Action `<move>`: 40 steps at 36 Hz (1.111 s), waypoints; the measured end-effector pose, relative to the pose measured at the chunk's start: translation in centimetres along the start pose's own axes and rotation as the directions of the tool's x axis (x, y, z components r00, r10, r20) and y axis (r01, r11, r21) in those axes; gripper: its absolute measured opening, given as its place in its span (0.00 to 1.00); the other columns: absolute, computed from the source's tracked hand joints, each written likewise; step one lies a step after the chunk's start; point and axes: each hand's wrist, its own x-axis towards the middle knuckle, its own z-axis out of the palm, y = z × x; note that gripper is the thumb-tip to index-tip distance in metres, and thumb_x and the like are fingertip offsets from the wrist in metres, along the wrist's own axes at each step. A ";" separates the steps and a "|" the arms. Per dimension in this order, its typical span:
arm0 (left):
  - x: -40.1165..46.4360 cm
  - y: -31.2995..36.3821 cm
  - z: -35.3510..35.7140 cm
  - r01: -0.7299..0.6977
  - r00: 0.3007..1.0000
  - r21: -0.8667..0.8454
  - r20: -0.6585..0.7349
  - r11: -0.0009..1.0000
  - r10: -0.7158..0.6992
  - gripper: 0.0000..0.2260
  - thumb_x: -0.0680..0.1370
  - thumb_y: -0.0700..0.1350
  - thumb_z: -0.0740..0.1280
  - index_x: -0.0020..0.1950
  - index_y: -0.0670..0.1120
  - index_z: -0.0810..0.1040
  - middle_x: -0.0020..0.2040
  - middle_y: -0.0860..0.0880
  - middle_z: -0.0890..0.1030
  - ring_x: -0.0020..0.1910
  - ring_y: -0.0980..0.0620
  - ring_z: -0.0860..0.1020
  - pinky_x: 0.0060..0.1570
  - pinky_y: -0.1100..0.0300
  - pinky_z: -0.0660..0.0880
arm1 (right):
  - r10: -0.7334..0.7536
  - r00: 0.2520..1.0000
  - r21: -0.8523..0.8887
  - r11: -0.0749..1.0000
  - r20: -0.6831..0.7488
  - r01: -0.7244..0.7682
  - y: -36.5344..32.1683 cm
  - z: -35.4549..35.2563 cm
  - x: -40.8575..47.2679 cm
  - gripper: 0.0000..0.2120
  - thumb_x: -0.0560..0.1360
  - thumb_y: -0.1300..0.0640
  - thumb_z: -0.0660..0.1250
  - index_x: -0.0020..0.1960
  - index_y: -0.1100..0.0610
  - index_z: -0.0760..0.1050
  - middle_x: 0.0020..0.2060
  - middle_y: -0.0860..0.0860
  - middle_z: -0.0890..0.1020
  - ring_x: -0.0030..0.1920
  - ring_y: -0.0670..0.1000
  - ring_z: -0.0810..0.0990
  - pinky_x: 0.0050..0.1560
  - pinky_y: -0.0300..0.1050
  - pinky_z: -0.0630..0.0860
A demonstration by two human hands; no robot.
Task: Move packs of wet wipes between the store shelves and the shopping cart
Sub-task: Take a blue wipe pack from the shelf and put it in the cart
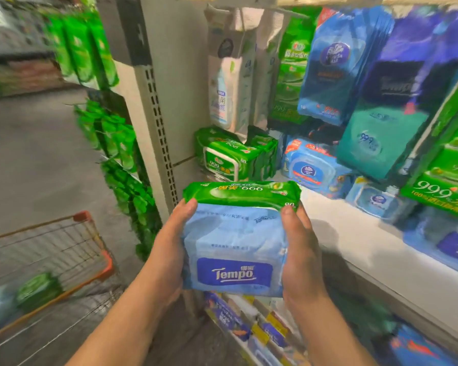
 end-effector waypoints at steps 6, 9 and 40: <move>-1.5 1.9 -4.8 0.004 0.997 0.023 -0.078 1.000 -0.002 0.40 0.64 0.62 0.74 0.73 0.50 0.71 0.53 0.42 0.86 0.44 0.38 0.86 0.42 0.44 0.82 | 0.077 0.986 0.070 0.994 0.148 -0.088 1.0 5.4 -0.8 0.33 0.72 0.35 0.70 0.74 0.45 0.70 0.62 0.50 0.83 0.62 0.56 0.83 0.63 0.65 0.77; -2.4 3.3 -7.6 -0.018 0.991 0.046 -0.131 0.999 0.024 0.32 0.63 0.63 0.69 0.63 0.50 0.78 0.45 0.44 0.87 0.37 0.42 0.86 0.40 0.48 0.81 | 0.059 0.986 -0.011 0.998 0.156 -0.058 2.0 8.7 -1.1 0.39 0.70 0.27 0.69 0.76 0.42 0.68 0.64 0.42 0.81 0.66 0.47 0.79 0.68 0.59 0.75; -2.7 14.3 -42.1 0.002 0.832 -0.226 -0.539 0.974 -0.127 0.19 0.76 0.62 0.66 0.50 0.47 0.83 0.38 0.41 0.86 0.29 0.43 0.83 0.31 0.55 0.80 | 0.667 0.579 -0.212 0.722 0.470 -0.659 21.7 43.8 -5.1 0.54 0.58 0.25 0.77 0.78 0.46 0.65 0.67 0.58 0.79 0.56 0.66 0.84 0.56 0.73 0.78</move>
